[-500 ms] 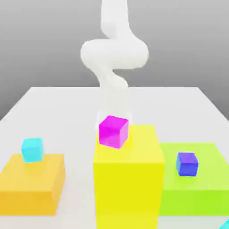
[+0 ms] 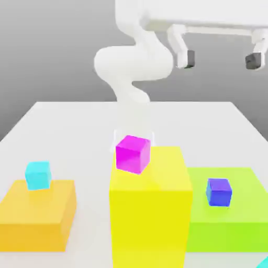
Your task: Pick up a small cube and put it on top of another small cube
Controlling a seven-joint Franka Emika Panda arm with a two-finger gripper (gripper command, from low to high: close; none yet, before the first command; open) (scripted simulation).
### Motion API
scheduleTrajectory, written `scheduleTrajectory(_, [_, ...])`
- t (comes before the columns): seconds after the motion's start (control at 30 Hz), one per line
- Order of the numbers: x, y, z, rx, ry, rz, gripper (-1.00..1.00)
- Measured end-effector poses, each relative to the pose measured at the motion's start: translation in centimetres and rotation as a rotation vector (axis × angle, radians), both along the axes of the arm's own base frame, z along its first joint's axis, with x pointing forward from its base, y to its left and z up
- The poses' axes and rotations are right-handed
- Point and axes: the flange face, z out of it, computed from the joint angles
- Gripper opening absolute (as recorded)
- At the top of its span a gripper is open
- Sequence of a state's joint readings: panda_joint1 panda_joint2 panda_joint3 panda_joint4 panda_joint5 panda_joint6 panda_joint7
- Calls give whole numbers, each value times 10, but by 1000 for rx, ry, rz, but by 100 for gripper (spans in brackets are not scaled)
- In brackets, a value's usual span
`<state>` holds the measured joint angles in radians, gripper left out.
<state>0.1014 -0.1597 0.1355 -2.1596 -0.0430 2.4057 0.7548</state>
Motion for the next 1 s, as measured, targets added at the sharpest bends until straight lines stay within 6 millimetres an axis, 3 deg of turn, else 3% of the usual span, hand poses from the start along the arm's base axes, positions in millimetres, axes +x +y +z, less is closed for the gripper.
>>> scheduleTrajectory(0.17, [21,51,-77,-34,107,99,0])
scheduleTrajectory(0.33, [31,89,-161,-65,213,177,0])
scheduleTrajectory(0.57, [17,145,-284,-104,363,299,0])
scheduleTrajectory(0.7, [12,155,-352,-111,392,322,0])
scheduleTrajectory(0.73, [12,155,-366,-111,393,323,-100])
scheduleTrajectory(0.93, [11,155,-373,-110,394,323,-100])
scheduleTrajectory(1.0, [12,155,-357,-110,394,323,-100])
